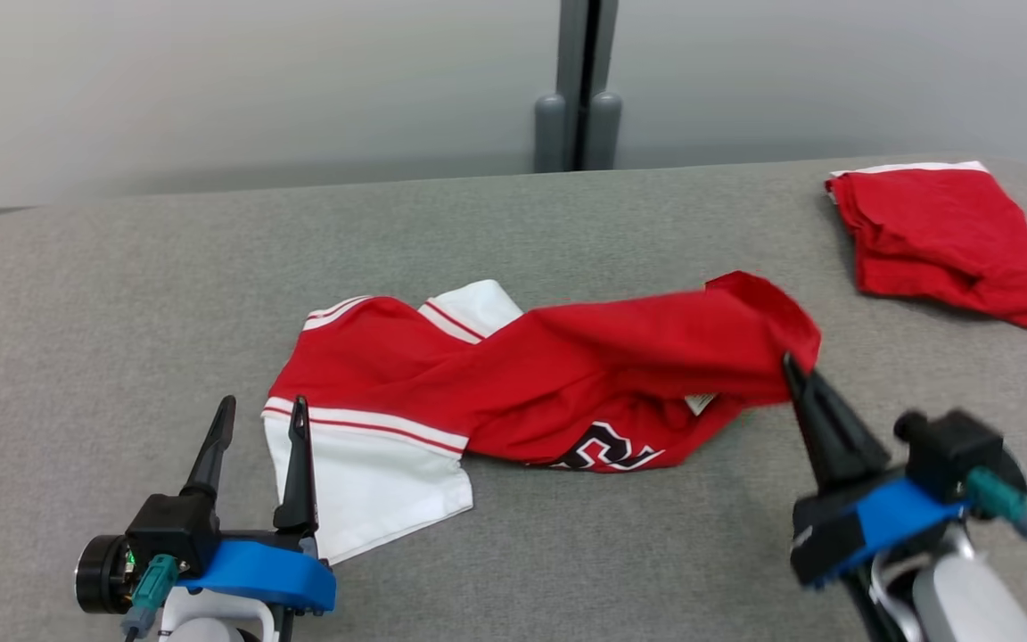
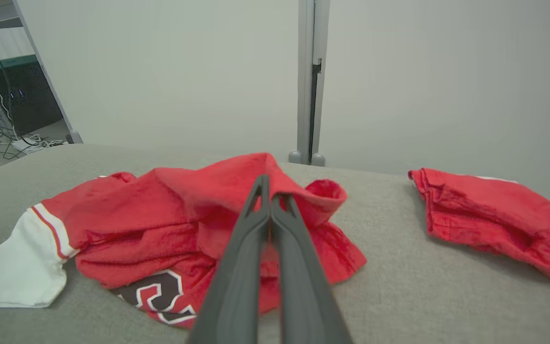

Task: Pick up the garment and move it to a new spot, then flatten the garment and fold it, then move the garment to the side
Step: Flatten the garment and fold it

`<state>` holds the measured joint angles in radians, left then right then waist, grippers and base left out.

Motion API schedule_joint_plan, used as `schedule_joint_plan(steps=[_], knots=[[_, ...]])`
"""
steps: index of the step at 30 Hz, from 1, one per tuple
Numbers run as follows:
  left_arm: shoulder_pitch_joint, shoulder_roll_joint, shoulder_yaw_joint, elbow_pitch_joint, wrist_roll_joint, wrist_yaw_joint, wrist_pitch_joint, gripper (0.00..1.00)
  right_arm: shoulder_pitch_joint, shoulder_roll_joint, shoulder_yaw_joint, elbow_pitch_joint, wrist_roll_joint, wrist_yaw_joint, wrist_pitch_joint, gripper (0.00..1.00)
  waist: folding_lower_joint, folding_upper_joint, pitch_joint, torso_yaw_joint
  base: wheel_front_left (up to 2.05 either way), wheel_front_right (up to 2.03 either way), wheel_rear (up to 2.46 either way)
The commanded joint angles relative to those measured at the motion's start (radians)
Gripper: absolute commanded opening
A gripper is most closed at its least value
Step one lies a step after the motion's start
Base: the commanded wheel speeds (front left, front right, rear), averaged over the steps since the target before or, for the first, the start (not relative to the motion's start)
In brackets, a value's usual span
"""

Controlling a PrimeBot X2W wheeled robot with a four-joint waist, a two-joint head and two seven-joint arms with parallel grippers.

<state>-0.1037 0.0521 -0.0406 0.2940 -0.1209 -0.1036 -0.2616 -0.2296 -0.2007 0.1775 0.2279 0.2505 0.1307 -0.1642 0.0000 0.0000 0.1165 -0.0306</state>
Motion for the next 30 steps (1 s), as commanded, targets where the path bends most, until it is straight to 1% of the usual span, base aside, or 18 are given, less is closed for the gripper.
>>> schedule_joint_plan(steps=[1,4,5,6,7,8,9,15,16,17,22,23,24,25,30], knots=[[0.006,-0.001,0.004,0.002,0.006,-0.004,-0.005,1.00,0.064,0.011,0.000,-0.039,0.005,0.000,0.018,0.00,0.0000,0.0000,-0.014,-0.021,0.00,0.00,0.00],[0.012,-0.001,0.006,0.003,0.005,-0.003,-0.005,1.00,0.175,0.031,0.004,-0.118,0.009,0.000,0.058,0.00,0.0000,0.0000,-0.020,-0.036,0.00,0.00,0.00],[0.012,-0.001,0.006,0.003,0.005,-0.003,-0.005,1.00,0.175,0.031,0.004,-0.118,0.009,0.000,0.058,0.00,0.0000,0.0000,-0.020,-0.036,0.00,0.00,0.00],[0.017,-0.001,0.012,0.002,0.005,-0.002,-0.005,1.00,0.241,0.039,0.007,-0.170,0.006,0.000,0.084,0.00,0.0000,0.0000,-0.024,-0.047,0.00,0.00,0.00],[0.018,-0.001,0.014,0.002,0.005,-0.003,-0.005,1.00,0.272,0.043,0.015,-0.197,0.010,0.000,0.098,0.00,0.0000,0.0000,-0.025,-0.051,0.00,0.00,0.00],[0.018,-0.001,0.014,0.002,0.005,-0.003,-0.005,1.00,0.272,0.043,0.015,-0.197,0.010,0.000,0.098,0.00,0.0000,0.0000,-0.025,-0.051,0.00,0.00,0.00],[0.023,-0.001,0.018,0.003,0.006,-0.004,-0.005,1.00,0.330,0.049,0.038,-0.251,0.020,0.000,0.129,0.00,0.0000,0.0000,-0.030,-0.059,0.00,0.00,0.00],[0.033,-0.001,0.024,0.002,0.009,-0.007,-0.005,1.00,0.462,0.031,0.098,-0.405,0.021,0.000,0.221,0.00,0.0000,0.0000,-0.035,-0.071,0.00,0.00,0.00],[0.033,-0.001,0.024,0.002,0.009,-0.007,-0.005,1.00,0.462,0.031,0.098,-0.405,0.021,0.000,0.221,0.00,0.0000,0.0000,-0.035,-0.071,0.00,0.00,0.00],[0.033,-0.001,0.027,-0.001,0.009,-0.007,-0.005,1.00,0.496,0.020,0.103,-0.438,0.023,0.000,0.258,0.00,0.0000,0.0000,-0.035,-0.074,0.00,0.00,0.00],[0.028,-0.001,0.031,-0.005,0.014,-0.008,-0.005,1.00,0.528,0.014,0.076,-0.459,0.026,0.000,0.305,0.00,0.0000,0.0000,-0.030,-0.076,0.00,0.00,0.00],[0.027,-0.001,0.031,-0.005,0.015,-0.009,-0.005,1.00,0.529,0.019,0.064,-0.460,0.027,0.000,0.307,0.29,0.0000,0.0000,-0.029,-0.076,0.00,0.00,0.00],[0.025,-0.001,0.031,-0.006,0.015,-0.009,-0.005,1.00,0.530,0.018,0.062,-0.457,0.023,0.000,0.313,0.49,0.0000,0.0000,-0.028,-0.075,0.00,0.00,0.00],[0.024,-0.001,0.031,-0.005,0.016,-0.010,-0.005,1.00,0.533,0.021,0.059,-0.452,0.025,0.000,0.318,1.00,0.0000,0.0000,-0.027,-0.074,0.00,0.00,0.00],[0.027,0.000,0.039,-0.005,0.016,-0.011,-0.005,1.00,0.519,0.024,-0.003,-0.450,0.012,0.000,0.312,1.00,0.0000,0.0000,-0.028,-0.071,0.00,0.00,0.00]])
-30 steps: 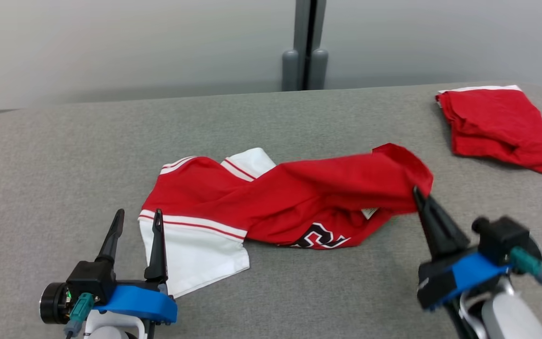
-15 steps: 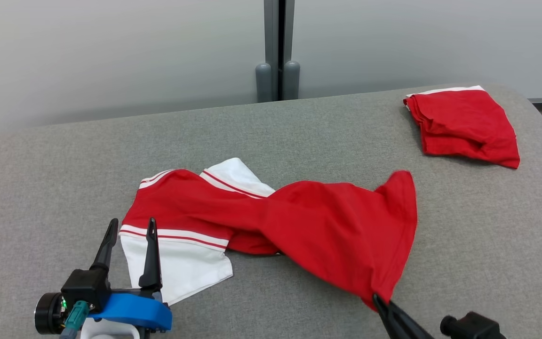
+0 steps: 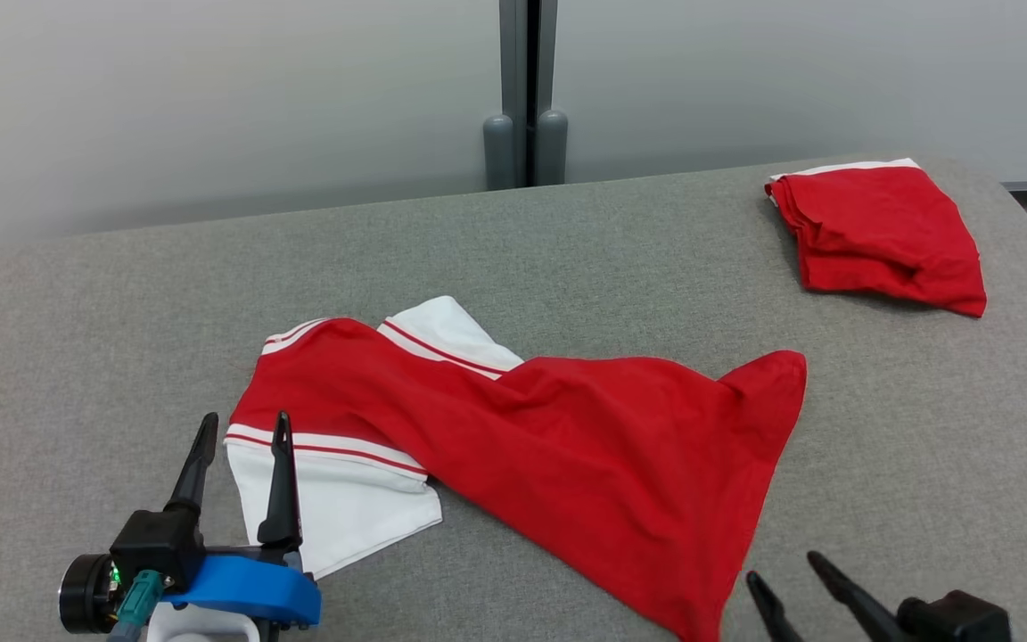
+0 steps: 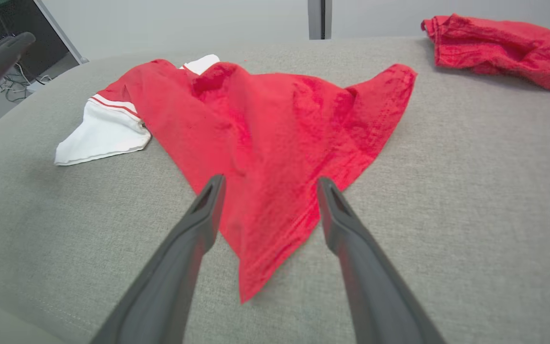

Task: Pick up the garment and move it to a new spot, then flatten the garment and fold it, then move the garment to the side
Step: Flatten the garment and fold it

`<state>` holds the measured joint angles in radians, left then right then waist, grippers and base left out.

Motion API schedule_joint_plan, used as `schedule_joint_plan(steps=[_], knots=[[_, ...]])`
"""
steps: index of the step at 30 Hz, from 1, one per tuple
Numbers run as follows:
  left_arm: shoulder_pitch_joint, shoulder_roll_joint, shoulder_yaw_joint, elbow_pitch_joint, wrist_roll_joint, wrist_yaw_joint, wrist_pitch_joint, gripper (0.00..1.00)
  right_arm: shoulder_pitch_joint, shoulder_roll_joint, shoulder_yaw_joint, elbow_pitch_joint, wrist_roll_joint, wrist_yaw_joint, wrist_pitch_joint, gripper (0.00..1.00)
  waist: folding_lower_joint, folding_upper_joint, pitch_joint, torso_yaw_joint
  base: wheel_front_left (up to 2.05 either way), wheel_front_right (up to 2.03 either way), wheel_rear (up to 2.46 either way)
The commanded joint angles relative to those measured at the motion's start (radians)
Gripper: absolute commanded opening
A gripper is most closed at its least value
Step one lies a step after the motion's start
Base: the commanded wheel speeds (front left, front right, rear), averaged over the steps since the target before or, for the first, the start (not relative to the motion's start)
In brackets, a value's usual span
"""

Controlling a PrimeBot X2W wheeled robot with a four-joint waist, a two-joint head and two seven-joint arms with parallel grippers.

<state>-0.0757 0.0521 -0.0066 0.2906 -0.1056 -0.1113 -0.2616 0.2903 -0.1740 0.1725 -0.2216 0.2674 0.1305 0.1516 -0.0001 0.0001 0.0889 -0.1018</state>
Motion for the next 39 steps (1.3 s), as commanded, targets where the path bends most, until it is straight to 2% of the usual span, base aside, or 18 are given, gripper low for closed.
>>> schedule_joint_plan(steps=[1,9,14,18,29,39], knots=[[0.001,0.001,0.007,-0.003,0.001,-0.004,-0.005,1.00,-0.008,-0.005,-0.016,0.000,-0.008,0.001,-0.003,1.00,0.0001,-0.0001,-0.001,0.000,0.00,0.00,0.00],[0.002,0.002,0.016,-0.010,0.010,-0.005,-0.005,1.00,-0.109,-0.039,-0.172,-0.013,-0.049,0.001,-0.039,1.00,0.0001,-0.0001,-0.003,0.008,0.00,0.00,0.00],[-0.007,0.002,0.016,-0.014,0.014,-0.006,-0.005,1.00,-0.253,-0.081,-0.187,0.025,-0.093,0.001,-0.065,1.00,0.0001,-0.0001,0.006,0.014,0.00,0.00,0.00],[-0.013,0.004,0.014,-0.018,0.018,-0.006,-0.005,1.00,-0.375,-0.086,-0.175,0.080,-0.108,0.000,-0.081,1.00,0.0001,-0.0001,0.016,0.025,0.00,0.00,0.00],[-0.054,0.007,0.012,-0.023,0.020,-0.008,-0.005,1.00,-0.598,-0.079,-0.180,0.334,-0.127,0.000,-0.127,1.00,0.0001,-0.0001,0.075,0.079,0.00,0.00,0.00],[-0.076,0.003,0.007,-0.025,0.013,-0.006,-0.005,1.00,-0.621,-0.076,-0.200,0.591,-0.113,0.000,-0.186,1.00,0.0001,-0.0001,0.115,0.122,0.00,0.00,0.00]])
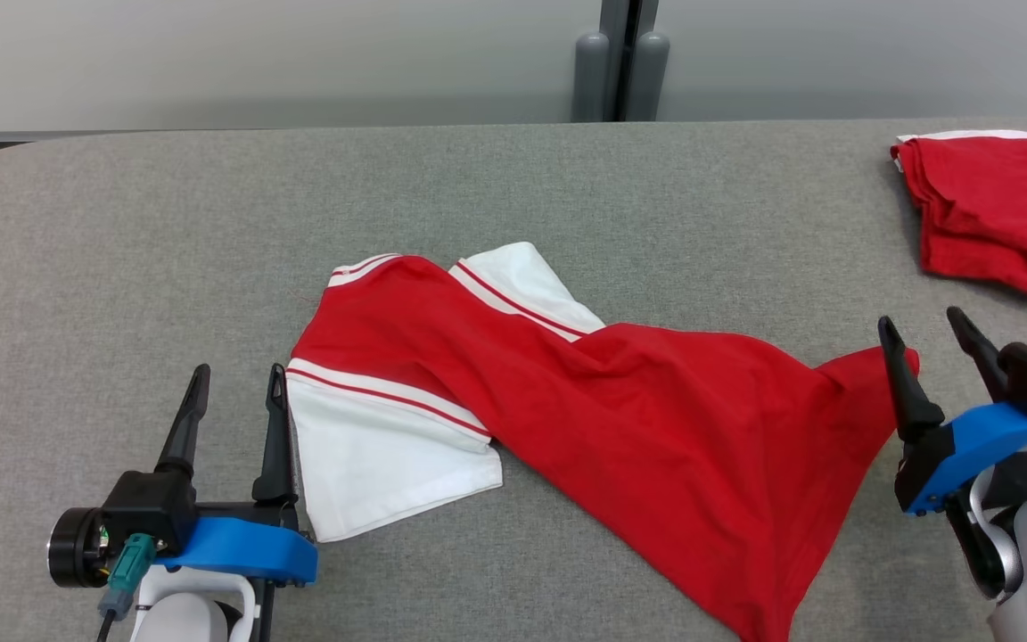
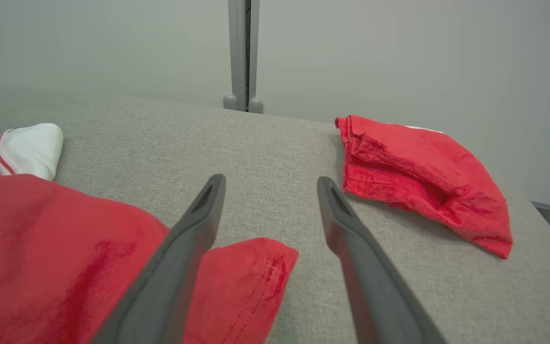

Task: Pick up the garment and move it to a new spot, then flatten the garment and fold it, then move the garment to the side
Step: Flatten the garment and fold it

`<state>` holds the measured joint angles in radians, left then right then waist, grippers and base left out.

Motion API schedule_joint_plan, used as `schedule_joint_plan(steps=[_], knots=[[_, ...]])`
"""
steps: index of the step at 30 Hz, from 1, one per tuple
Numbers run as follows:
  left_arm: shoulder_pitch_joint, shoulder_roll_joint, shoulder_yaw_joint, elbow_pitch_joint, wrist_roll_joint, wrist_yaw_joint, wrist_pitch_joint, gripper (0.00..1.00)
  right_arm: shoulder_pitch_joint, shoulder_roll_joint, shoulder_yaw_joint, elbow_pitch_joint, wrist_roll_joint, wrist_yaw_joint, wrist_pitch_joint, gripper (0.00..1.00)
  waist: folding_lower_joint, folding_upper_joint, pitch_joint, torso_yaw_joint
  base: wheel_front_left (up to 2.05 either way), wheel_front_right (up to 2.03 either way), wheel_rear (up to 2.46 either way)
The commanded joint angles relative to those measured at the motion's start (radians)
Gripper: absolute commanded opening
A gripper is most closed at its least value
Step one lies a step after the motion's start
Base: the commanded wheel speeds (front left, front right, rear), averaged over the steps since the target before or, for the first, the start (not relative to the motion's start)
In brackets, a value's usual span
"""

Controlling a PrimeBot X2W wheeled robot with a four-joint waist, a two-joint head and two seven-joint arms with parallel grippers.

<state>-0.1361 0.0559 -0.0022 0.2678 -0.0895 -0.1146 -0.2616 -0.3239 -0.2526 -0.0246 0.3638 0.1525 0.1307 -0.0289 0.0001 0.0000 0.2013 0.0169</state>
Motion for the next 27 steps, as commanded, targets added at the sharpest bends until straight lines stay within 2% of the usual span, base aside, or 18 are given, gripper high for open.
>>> schedule_joint_plan(steps=[1,7,15,16,17,18,22,27], knots=[[-0.016,-0.001,0.001,-0.002,-0.003,-0.003,-0.005,1.00,-0.006,0.003,-0.003,0.033,0.003,0.000,-0.013,1.00,-0.0001,0.0000,0.005,0.006,0.00,0.00,0.00],[-0.030,-0.002,-0.007,0.000,-0.001,-0.005,-0.005,1.00,-0.004,0.028,-0.009,0.183,0.010,0.000,-0.056,1.00,-0.0001,0.0000,0.014,0.024,0.00,0.00,0.00],[-0.036,-0.002,-0.008,0.004,0.003,-0.004,-0.005,1.00,-0.089,0.057,0.011,0.347,0.029,0.000,-0.127,1.00,-0.0001,0.0000,0.023,0.028,0.00,0.00,0.00],[-0.037,-0.003,-0.010,0.005,0.004,-0.005,-0.005,1.00,-0.102,0.060,0.013,0.364,0.031,0.000,-0.136,0.42,-0.0001,0.0000,0.023,0.029,0.00,0.00,0.00],[-0.038,-0.002,-0.011,0.006,0.005,-0.005,-0.005,1.00,-0.112,0.065,0.017,0.382,0.039,0.000,-0.141,0.05,-0.0001,0.0000,0.022,0.031,0.00,0.00,0.00],[-0.039,-0.002,-0.013,0.008,0.005,-0.005,-0.005,1.00,-0.122,0.065,0.022,0.394,0.043,0.000,-0.151,0.00,-0.0001,0.0000,0.020,0.032,0.00,0.00,0.00],[-0.029,-0.003,-0.010,0.012,0.003,-0.004,-0.005,1.00,-0.144,0.053,0.044,0.421,0.049,0.000,-0.192,0.00,-0.0001,0.0000,0.002,0.030,0.00,0.00,0.00],[-0.004,-0.003,0.003,0.018,0.001,0.002,-0.005,1.00,-0.136,0.049,0.071,0.395,0.064,0.000,-0.220,0.00,-0.0001,0.0000,-0.032,0.014,0.00,0.00,0.00]])
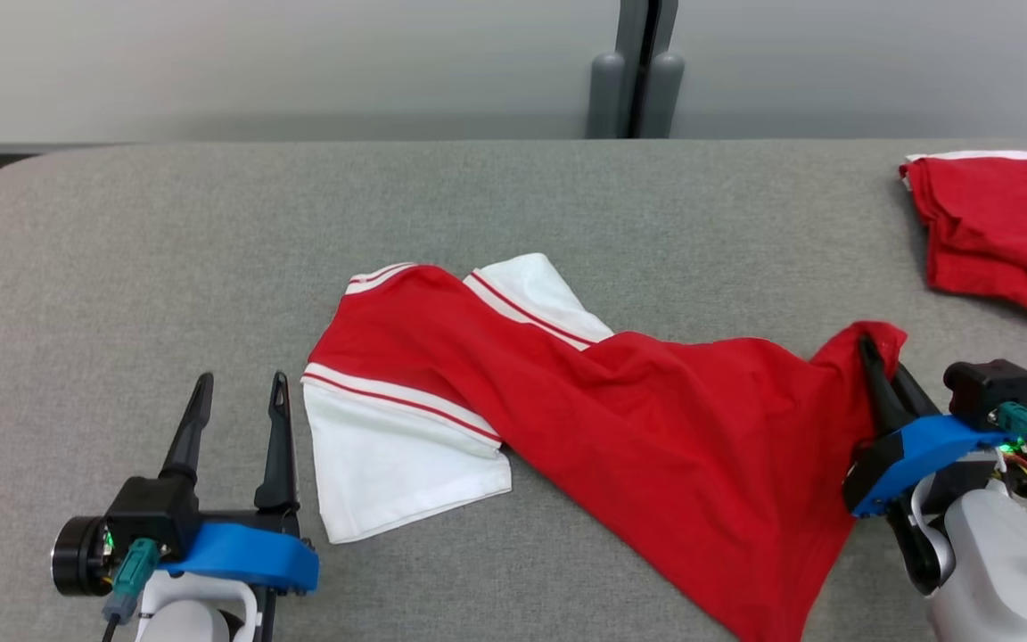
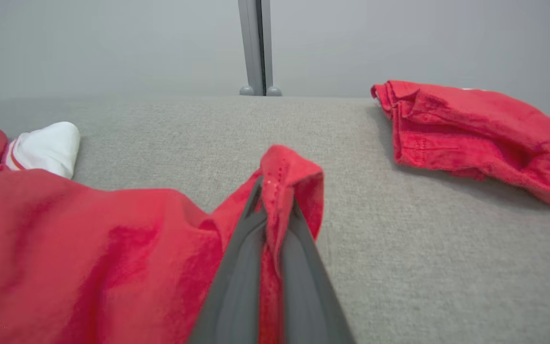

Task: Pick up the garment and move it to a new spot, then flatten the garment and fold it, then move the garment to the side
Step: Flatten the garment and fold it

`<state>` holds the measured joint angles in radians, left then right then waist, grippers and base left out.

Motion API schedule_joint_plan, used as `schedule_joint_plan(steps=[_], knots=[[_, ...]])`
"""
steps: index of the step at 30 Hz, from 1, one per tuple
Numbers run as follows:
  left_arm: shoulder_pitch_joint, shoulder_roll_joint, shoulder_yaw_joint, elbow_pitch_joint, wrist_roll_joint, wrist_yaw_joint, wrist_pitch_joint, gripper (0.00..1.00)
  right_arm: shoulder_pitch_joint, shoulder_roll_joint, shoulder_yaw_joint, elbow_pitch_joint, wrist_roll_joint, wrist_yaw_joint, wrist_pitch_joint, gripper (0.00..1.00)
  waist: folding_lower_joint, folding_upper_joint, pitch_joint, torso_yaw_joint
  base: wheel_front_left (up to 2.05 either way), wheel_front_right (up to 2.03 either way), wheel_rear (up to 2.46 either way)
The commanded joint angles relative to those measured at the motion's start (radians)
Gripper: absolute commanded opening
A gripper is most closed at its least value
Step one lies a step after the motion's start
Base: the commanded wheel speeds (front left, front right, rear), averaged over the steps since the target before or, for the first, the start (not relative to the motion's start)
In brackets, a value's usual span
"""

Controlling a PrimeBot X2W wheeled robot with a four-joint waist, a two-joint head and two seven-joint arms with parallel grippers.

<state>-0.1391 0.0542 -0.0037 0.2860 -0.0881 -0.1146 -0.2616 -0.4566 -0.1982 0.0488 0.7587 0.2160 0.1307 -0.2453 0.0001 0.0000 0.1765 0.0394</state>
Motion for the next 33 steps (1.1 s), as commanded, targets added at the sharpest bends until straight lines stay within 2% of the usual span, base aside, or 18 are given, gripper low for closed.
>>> schedule_joint_plan(steps=[1,4,5,6,11,16,21,33], knots=[[0.006,0.000,0.006,0.000,-0.001,0.002,-0.005,1.00,0.004,-0.006,0.002,-0.013,0.008,0.000,-0.008,0.00,-0.0001,0.0000,-0.015,-0.013,0.00,0.00,0.00],[0.034,0.001,0.011,0.002,0.000,0.002,-0.005,1.00,0.039,-0.018,0.032,-0.109,0.036,0.000,-0.015,0.00,-0.0001,0.0000,-0.057,-0.037,0.00,0.00,0.00],[0.053,0.002,0.013,0.001,-0.001,0.001,-0.005,1.00,0.079,-0.033,0.058,-0.263,0.057,0.000,-0.015,0.00,-0.0001,0.0000,-0.092,-0.057,0.00,0.00,0.00],[0.070,0.004,0.015,0.000,-0.002,0.001,-0.005,1.00,0.130,-0.049,0.055,-0.465,0.058,0.000,0.034,0.00,-0.0001,0.0000,-0.117,-0.073,0.00,0.00,0.00],[0.085,0.004,0.018,-0.003,-0.001,0.001,-0.005,1.00,0.180,-0.032,0.028,-0.742,0.050,0.000,0.134,0.00,-0.0001,0.0000,-0.133,-0.084,0.00,0.00,0.00],[0.085,0.005,0.013,-0.004,-0.001,0.000,-0.005,1.00,0.204,-0.011,0.008,-0.942,0.031,0.000,0.227,0.00,-0.0001,0.0000,-0.137,-0.077,0.00,0.00,0.00],[0.081,0.005,0.013,-0.006,-0.004,-0.003,-0.005,1.00,0.223,0.001,-0.004,-1.023,0.022,0.000,0.277,0.00,-0.0001,0.0000,-0.135,-0.061,0.00,0.00,0.00],[0.065,0.002,0.010,-0.016,-0.006,0.003,-0.005,1.00,0.193,0.005,-0.030,-0.986,0.028,0.000,0.288,0.00,-0.0001,0.0000,-0.102,-0.043,0.00,0.00,0.00]])
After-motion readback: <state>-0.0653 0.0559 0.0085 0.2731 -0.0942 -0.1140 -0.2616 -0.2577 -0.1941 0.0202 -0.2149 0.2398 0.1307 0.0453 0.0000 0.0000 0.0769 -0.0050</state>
